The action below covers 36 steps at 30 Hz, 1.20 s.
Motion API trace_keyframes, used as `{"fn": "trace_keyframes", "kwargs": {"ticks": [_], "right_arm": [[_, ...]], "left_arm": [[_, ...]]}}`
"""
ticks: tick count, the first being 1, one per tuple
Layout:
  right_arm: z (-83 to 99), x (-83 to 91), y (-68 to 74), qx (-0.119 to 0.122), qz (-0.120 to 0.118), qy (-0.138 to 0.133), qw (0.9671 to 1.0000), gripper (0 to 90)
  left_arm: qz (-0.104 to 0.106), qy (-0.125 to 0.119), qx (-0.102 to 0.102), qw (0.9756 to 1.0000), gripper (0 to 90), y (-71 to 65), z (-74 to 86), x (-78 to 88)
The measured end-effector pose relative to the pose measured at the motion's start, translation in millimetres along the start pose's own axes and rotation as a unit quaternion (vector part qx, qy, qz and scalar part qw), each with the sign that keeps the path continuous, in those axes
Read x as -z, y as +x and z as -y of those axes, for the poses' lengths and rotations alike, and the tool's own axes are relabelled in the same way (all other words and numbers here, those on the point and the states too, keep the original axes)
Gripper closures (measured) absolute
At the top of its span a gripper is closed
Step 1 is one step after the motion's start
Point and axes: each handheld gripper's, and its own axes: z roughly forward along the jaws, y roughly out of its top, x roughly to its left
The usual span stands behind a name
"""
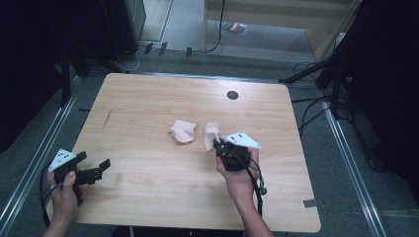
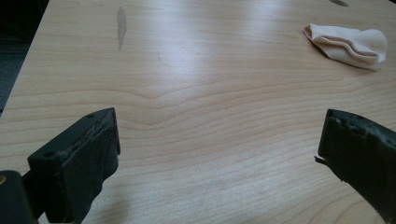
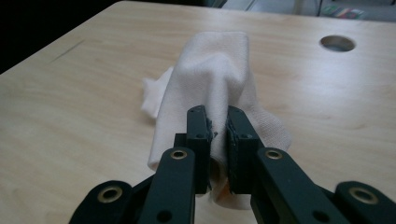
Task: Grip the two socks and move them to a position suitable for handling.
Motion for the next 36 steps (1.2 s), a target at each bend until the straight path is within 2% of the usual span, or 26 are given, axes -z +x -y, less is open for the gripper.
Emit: {"fn": "trace_keyframes", "kwargs": {"ticks": [3,4,5,6,9,10,13,14,15,16,17,18,19,21,22,23,24,25,26,27,28,29,30,33,35,36], "right_arm": [[8.4,2.1,9.8,0.005,-0.011,0.009,0.9999,82.4],[18.6,2.3,20.3,0.008,-0.023,0.020,0.9995,82.4],[18.6,2.3,20.3,0.008,-0.023,0.020,0.9995,82.4],[28.3,0.7,29.8,0.012,-0.033,0.032,0.9989,82.4],[36.1,-0.7,37.9,0.013,-0.041,0.042,0.9982,82.4],[44.4,-2.5,47.1,0.023,-0.045,0.047,0.9976,82.5],[49.7,-4.9,52.3,0.021,-0.050,0.054,0.9971,82.4],[55.7,-10.1,56.7,0.027,-0.053,0.065,0.9961,77.0],[55.7,-10.1,56.7,0.027,-0.053,0.065,0.9961,77.0],[57.7,-12.3,57.8,0.025,-0.061,0.069,0.9954,66.8],[58.0,-12.7,56.0,0.019,-0.072,0.063,0.9953,52.0],[56.8,-11.3,53.9,0.011,-0.074,0.057,0.9956,47.4],[53.5,-6.8,48.4,0.001,-0.069,0.044,0.9967,45.4],[47.2,2.1,36.7,-0.013,-0.054,0.024,0.9982,46.3],[43.9,7.6,26.6,-0.027,-0.044,0.022,0.9984,51.0],[43.9,7.6,26.6,-0.027,-0.044,0.022,0.9984,51.0],[44.8,7.8,19.3,-0.029,-0.042,0.034,0.9981,53.2],[46.8,6.4,18.5,-0.019,-0.033,0.036,0.9986,53.9],[49.2,3.6,17.6,-0.007,-0.027,0.041,0.9988,54.7],[49.2,3.6,17.6,-0.007,-0.027,0.041,0.9988,54.7],[53.9,-4.8,15.9,-0.011,-0.037,0.056,0.9977,55.0],[53.9,-4.8,15.9,-0.011,-0.037,0.056,0.9977,55.0],[55.1,-8.1,16.0,-0.008,-0.036,0.061,0.9975,55.3],[60.6,-24.6,17.4,0.000,-0.034,0.080,0.9962,53.5],[62.2,-28.7,17.2,0.002,-0.031,0.083,0.9961,53.0],[64.2,-35.1,16.2,0.003,-0.028,0.088,0.9957,52.2]], "left_arm": [[-0.002,0.000,-0.001,1.0000,0.0,-0.2,0.0,-0.2],[-0.003,-0.001,-0.001,1.0000,0.0,-0.6,0.1,-0.3],[-0.003,-0.001,-0.001,1.0000,0.0,-0.6,0.1,-0.3],[-0.002,-0.001,-0.003,1.0000,0.0,-0.6,0.1,-0.2],[-0.004,-0.001,-0.004,1.0000,0.0,-0.8,0.2,0.1],[-0.006,-0.002,-0.006,1.0000,0.0,-1.7,0.2,0.1],[-0.006,-0.002,-0.008,0.9999,0.0,-2.4,0.3,0.2],[-0.006,-0.002,-0.008,0.9999,0.0,-2.7,0.3,0.4],[-0.006,-0.002,-0.008,0.9999,0.0,-2.7,0.3,0.4],[-0.007,-0.003,-0.008,0.9999,0.0,-2.7,0.4,0.5],[-0.008,-0.004,-0.008,0.9999,0.0,-2.7,0.4,0.6],[-0.014,-0.005,-0.010,0.9998,0.0,-3.4,0.6,0.7],[-0.018,-0.002,-0.012,0.9998,0.0,-4.0,0.5,0.9],[-0.041,0.005,-0.023,0.9989,0.0,-8.7,-0.9,2.3],[-0.049,0.007,-0.023,0.9985,0.0,-14.4,-3.4,3.1],[-0.049,0.007,-0.023,0.9985,0.0,-14.4,-3.4,3.1],[-0.042,0.006,-0.014,0.9990,0.0,-18.3,-5.3,3.6],[-0.022,0.002,-0.006,0.9997,0.0,-29.2,-9.6,4.1],[-0.015,0.001,-0.011,0.9998,0.0,-36.9,-11.6,3.5],[-0.015,0.001,-0.011,0.9998,0.0,-36.9,-11.6,3.5],[0.006,0.000,-0.023,0.9997,0.0,-52.5,-15.3,0.6],[0.006,0.000,-0.023,0.9997,0.0,-52.5,-15.3,0.6],[0.017,0.000,-0.029,0.9994,0.0,-62.1,-17.4,-1.9],[0.031,0.001,-0.045,0.9985,0.0,-81.3,-20.9,-7.8],[0.042,0.005,-0.057,0.9975,0.0,-93.7,-23.0,-12.9],[0.053,0.006,-0.061,0.9967,0.0,-104.5,-24.8,-18.7]]}}
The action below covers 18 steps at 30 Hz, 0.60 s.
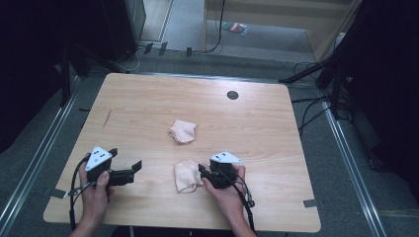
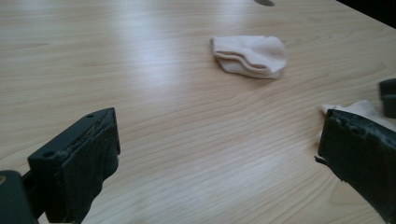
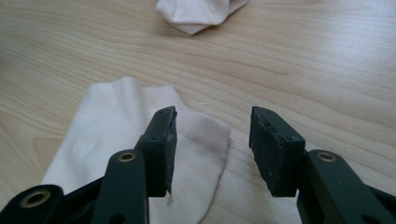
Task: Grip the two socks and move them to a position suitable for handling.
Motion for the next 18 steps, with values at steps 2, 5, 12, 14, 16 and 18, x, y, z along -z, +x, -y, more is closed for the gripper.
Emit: {"fn": "trace_keyframes", "kwargs": {"ticks": [2,5,12,14,16,18], "right_arm": [[0.3,-4.6,-1.4,-0.004,0.000,0.003,1.0000,51.9],[0.9,-9.6,-1.2,-0.001,0.000,0.001,1.0000,52.3],[5.6,-14.5,3.4,0.026,0.009,0.011,0.9996,72.1],[6.7,-12.9,4.3,0.034,0.010,0.007,0.9993,83.9],[6.6,-12.0,4.3,0.034,0.008,0.007,0.9994,87.2],[4.4,-9.9,4.0,0.027,-0.005,0.006,0.9996,88.5]], "left_arm": [[0.013,0.001,0.005,0.9999,0.0,-7.5,-3.4,-8.0],[0.034,0.012,-0.001,0.9993,0.0,-18.3,-6.9,-20.2],[0.052,0.019,-0.008,0.9984,0.0,-30.4,0.5,-27.4],[0.061,0.026,-0.008,0.9978,0.0,-33.9,4.5,-27.2],[0.069,0.032,-0.009,0.9971,0.0,-36.8,6.9,-27.9],[0.082,0.043,-0.010,0.9957,0.0,-43.8,10.6,-29.7]]}}
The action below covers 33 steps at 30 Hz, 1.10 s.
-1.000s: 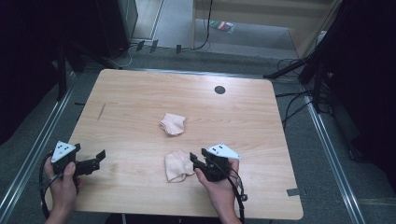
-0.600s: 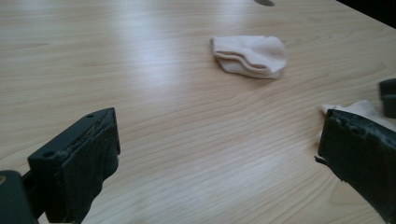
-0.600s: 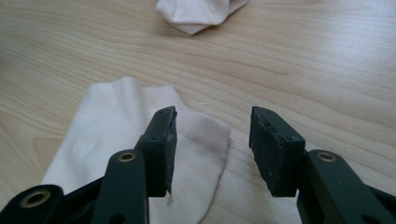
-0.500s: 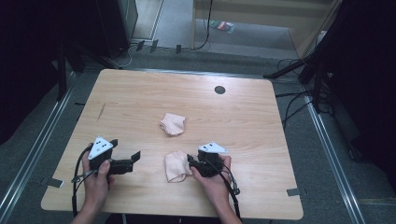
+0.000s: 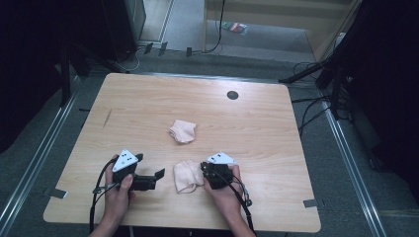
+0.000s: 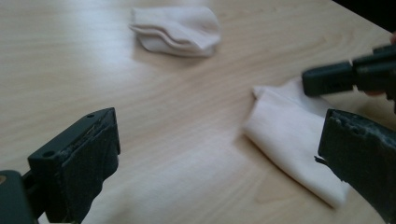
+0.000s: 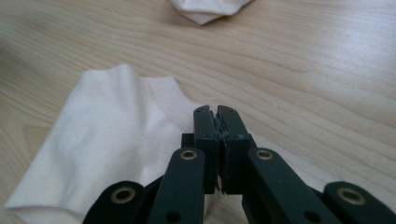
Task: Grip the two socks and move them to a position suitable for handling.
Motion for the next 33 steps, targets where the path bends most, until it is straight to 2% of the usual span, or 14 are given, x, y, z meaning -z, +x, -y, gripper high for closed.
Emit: {"fn": "trace_keyframes", "kwargs": {"ticks": [1,4,8,9,17,19,24,26,28,29,30,31,32,33], "right_arm": [[-3.3,3.6,1.7,-0.003,-0.004,-0.005,1.0000,88.8],[-9.3,10.0,5.0,-0.001,-0.015,-0.015,0.9998,88.9],[-16.9,19.4,10.1,-0.003,-0.026,-0.027,0.9993,88.9],[-18.0,20.9,10.7,-0.001,-0.027,-0.030,0.9992,88.9],[-28.2,35.9,18.2,-0.008,-0.059,-0.045,0.9972,88.9],[-31.1,40.0,21.1,-0.005,-0.064,-0.050,0.9967,88.9],[-33.6,46.4,20.1,-0.017,-0.070,-0.063,0.9954,89.1],[-33.9,47.3,20.1,-0.017,-0.071,-0.066,0.9952,89.2],[-34.5,48.9,21.1,-0.023,-0.075,-0.079,0.9938,89.5],[-34.5,48.9,21.1,-0.023,-0.075,-0.079,0.9938,89.5],[-34.5,48.1,21.6,-0.035,-0.089,-0.089,0.9915,89.6],[-34.5,48.1,21.6,-0.035,-0.089,-0.089,0.9915,89.6],[-34.7,46.6,23.0,-0.039,-0.100,-0.091,0.9900,89.6],[-34.7,46.6,23.0,-0.039,-0.100,-0.091,0.9900,89.6]], "left_arm": [[0.019,0.018,-0.008,0.9996,0.0,-11.6,4.2,-5.3],[0.035,0.040,-0.020,0.9984,0.0,-26.0,7.8,-12.2],[0.036,0.063,-0.042,0.9965,0.0,-41.4,9.5,-21.7],[0.018,0.075,-0.047,0.9960,0.0,-46.5,10.0,-25.5],[-0.009,0.110,-0.055,0.9924,5.9,-62.7,13.3,-38.5],[-0.028,0.099,-0.066,0.9925,26.7,-63.0,12.5,-37.5],[-0.027,0.077,-0.065,0.9945,78.7,-53.6,11.5,-32.4],[-0.033,0.068,-0.061,0.9953,83.5,-49.6,9.3,-28.8],[-0.082,0.021,-0.062,0.9945,86.6,-39.1,-1.5,-11.9],[-0.082,0.021,-0.062,0.9945,86.8,-39.1,-1.5,-11.9],[-0.138,-0.024,-0.100,0.9851,86.8,-40.3,-9.6,5.2],[-0.138,-0.024,-0.100,0.9851,86.7,-40.3,-9.6,5.2],[-0.174,-0.065,-0.159,0.9695,86.7,-50.4,-15.0,17.7],[-0.174,-0.065,-0.159,0.9695,86.7,-50.4,-15.0,17.7]]}}
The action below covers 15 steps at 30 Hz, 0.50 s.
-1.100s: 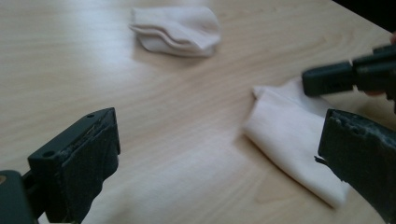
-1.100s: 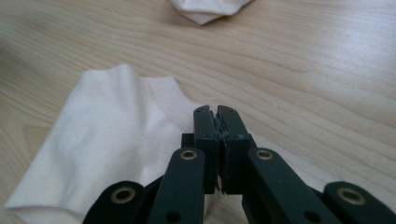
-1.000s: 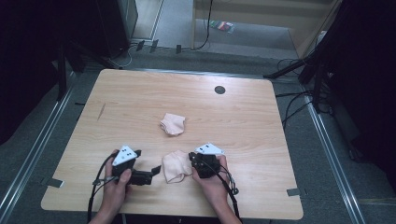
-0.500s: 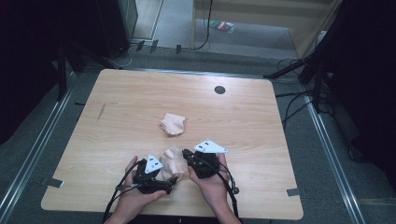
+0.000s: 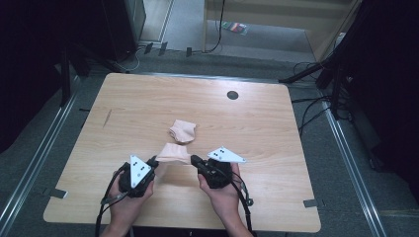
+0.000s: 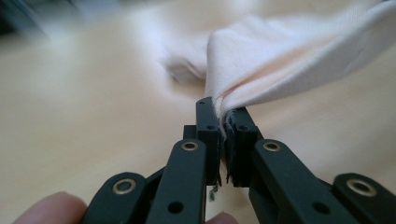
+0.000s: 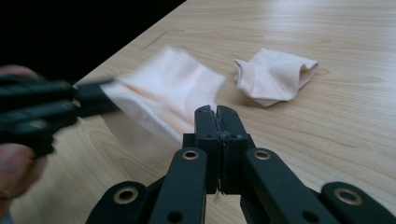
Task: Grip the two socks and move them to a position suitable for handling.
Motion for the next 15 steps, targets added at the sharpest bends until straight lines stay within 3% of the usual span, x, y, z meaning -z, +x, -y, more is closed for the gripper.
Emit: {"fn": "trace_keyframes", "kwargs": {"ticks": [1,2,3,4,5,6,7,8,9,10,11,12,13,14,15], "right_arm": [[0.9,-2.7,-0.4,0.002,0.004,0.004,1.0000,89.5],[0.9,-2.7,-0.4,0.002,0.004,0.004,1.0000,89.5],[3.7,-4.3,-5.8,0.006,0.019,0.010,0.9997,89.5],[5.5,-4.8,-8.9,0.008,0.028,0.014,0.9995,89.5],[8.4,-5.1,-14.1,0.006,0.036,0.021,0.9991,89.5],[8.4,-5.1,-14.1,0.006,0.036,0.021,0.9991,89.5],[16.9,-5.9,-28.2,-0.001,0.055,0.036,0.9979,89.5],[16.9,-5.9,-28.2,-0.001,0.055,0.036,0.9979,89.5],[24.3,-6.1,-40.1,-0.012,0.067,0.050,0.9964,89.5],[24.3,-6.1,-40.1,-0.012,0.067,0.050,0.9964,89.5],[26.7,-6.3,-43.9,-0.007,0.075,0.055,0.9956,89.5],[30.3,-5.8,-49.6,-0.006,0.082,0.062,0.9947,89.4],[32.4,-5.7,-53.6,-0.012,0.079,0.066,0.9946,89.3],[34.5,-5.2,-57.8,0.001,0.087,0.073,0.9935,88.5],[34.5,-5.2,-57.8,0.001,0.087,0.073,0.9935,88.5]], "left_arm": [[0.011,-0.005,-0.035,0.9993,86.5,-9.6,-3.2,2.1],[0.011,-0.005,-0.035,0.9993,86.3,-9.6,-3.2,2.1],[0.058,0.021,-0.043,0.9972,86.1,-19.9,2.1,-6.9],[0.076,0.031,-0.039,0.9958,86.0,-25.1,7.0,-12.8],[0.076,0.031,-0.039,0.9958,85.4,-25.1,7.0,-12.8],[0.097,0.046,-0.042,0.9933,85.4,-29.0,11.4,-18.8],[0.138,0.066,-0.037,0.9876,78.2,-33.0,18.1,-27.7],[0.138,0.066,-0.037,0.9876,71.9,-33.0,18.1,-27.7],[0.177,0.080,-0.009,0.9809,59.1,-32.3,21.4,-33.8],[0.177,0.080,-0.009,0.9809,50.6,-32.3,21.4,-33.8],[0.196,0.078,0.006,0.9775,50.6,-29.9,22.6,-34.4],[0.207,0.075,0.017,0.9752,38.2,-26.1,22.8,-33.9],[0.226,0.069,0.034,0.9711,32.0,-19.4,23.0,-33.0],[0.231,0.055,0.050,0.9702,28.6,-8.7,23.6,-30.4],[0.231,0.055,0.050,0.9702,28.6,-8.7,23.6,-30.4]]}}
